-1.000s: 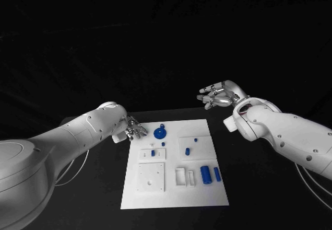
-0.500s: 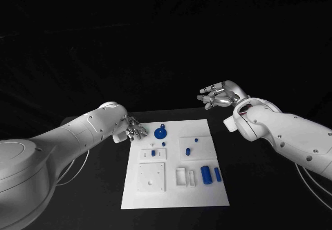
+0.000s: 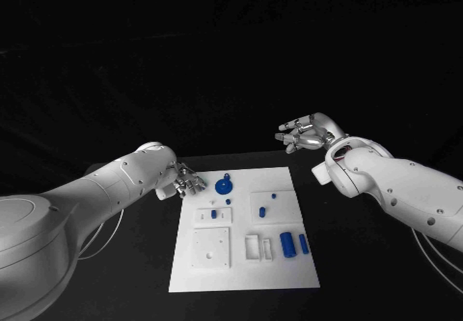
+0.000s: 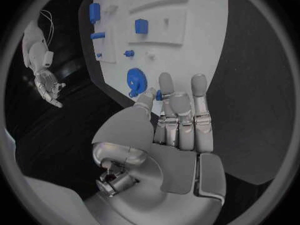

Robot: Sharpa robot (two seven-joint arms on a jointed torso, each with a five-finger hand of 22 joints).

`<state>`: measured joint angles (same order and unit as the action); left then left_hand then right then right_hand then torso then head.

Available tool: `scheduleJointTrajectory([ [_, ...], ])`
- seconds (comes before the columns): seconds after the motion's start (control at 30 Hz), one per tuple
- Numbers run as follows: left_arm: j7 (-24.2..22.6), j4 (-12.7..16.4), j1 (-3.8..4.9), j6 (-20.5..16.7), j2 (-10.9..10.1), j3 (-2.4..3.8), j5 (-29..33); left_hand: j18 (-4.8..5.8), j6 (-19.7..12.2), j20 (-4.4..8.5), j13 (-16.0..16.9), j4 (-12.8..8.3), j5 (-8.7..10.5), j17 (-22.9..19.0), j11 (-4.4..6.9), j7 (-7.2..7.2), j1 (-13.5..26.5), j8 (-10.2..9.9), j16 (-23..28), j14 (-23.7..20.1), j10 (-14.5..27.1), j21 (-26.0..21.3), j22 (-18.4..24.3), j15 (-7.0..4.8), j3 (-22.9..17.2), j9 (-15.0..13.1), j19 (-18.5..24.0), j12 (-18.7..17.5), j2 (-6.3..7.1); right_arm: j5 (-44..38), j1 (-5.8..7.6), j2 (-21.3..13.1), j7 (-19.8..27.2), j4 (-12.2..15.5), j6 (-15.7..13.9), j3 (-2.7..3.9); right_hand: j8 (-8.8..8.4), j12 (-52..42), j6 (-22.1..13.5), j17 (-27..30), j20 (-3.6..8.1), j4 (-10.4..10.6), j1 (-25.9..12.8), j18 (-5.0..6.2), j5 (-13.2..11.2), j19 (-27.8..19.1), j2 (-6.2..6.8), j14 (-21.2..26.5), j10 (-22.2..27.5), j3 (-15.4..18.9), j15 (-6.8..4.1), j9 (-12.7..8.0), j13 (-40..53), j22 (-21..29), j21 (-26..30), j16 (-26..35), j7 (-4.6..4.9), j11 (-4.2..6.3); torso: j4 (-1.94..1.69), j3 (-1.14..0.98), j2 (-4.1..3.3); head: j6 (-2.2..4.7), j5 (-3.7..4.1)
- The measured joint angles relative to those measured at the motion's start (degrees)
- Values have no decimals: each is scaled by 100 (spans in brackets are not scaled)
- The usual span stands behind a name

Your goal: Assemble the parts on the task board

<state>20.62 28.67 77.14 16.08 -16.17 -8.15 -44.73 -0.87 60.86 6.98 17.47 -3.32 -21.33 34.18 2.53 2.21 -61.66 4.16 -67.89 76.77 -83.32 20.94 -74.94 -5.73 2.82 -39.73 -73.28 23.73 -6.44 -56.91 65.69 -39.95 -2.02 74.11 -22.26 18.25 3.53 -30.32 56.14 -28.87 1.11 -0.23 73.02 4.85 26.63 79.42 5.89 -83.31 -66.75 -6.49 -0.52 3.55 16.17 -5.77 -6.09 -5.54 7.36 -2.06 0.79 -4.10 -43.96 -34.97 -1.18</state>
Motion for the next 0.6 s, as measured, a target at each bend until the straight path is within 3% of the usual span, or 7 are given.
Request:
scheduleJointTrajectory([
  [0.2, 3, -34, 0, 0, -2, 1, 45, 0, 23, 0, 0, 289, 321, 0, 0, 23, 60, 0, -22, 0, 0, 0, 1, 0, 240, 22, 0, 0, 185, 0, 0, 0, 0, -4, 1, 0, 0, 0, 0, 6, 0, 0, 0, 0, 22, 0, 0, 0, 0, 0, 1, 0, -1, 5, 0, 0, 0, 0, -3, 2, 0, -9, -3],
  [0.37, 9, -51, 0, 1, -2, 1, 86, 0, 50, 0, 4, 462, 338, 0, 0, -3, 150, 0, -22, 0, 0, 0, 1, 0, 300, -80, 0, 0, 275, 0, 0, 3, -1, -6, 3, 0, 0, 0, 0, 6, 0, 0, 0, 0, 22, 0, 0, 1, 0, 0, 1, 0, -1, 5, 0, 0, 0, 0, -4, 2, -2, -10, -14],
  [0.6, 21, -82, 0, 5, -2, 2, 157, 0, 49, 0, 4, 564, 338, 1, 0, -3, 177, 0, -22, 0, 0, 24, 2, 0, 279, -209, 0, 0, 302, 0, 0, 7, -1, -12, 4, 0, 0, 0, 0, 5, 0, 0, 0, -1, 22, 0, 0, 0, 0, 0, 0, 0, -1, 4, 0, 0, 0, 0, -3, -1, -5, -16, -19],
])
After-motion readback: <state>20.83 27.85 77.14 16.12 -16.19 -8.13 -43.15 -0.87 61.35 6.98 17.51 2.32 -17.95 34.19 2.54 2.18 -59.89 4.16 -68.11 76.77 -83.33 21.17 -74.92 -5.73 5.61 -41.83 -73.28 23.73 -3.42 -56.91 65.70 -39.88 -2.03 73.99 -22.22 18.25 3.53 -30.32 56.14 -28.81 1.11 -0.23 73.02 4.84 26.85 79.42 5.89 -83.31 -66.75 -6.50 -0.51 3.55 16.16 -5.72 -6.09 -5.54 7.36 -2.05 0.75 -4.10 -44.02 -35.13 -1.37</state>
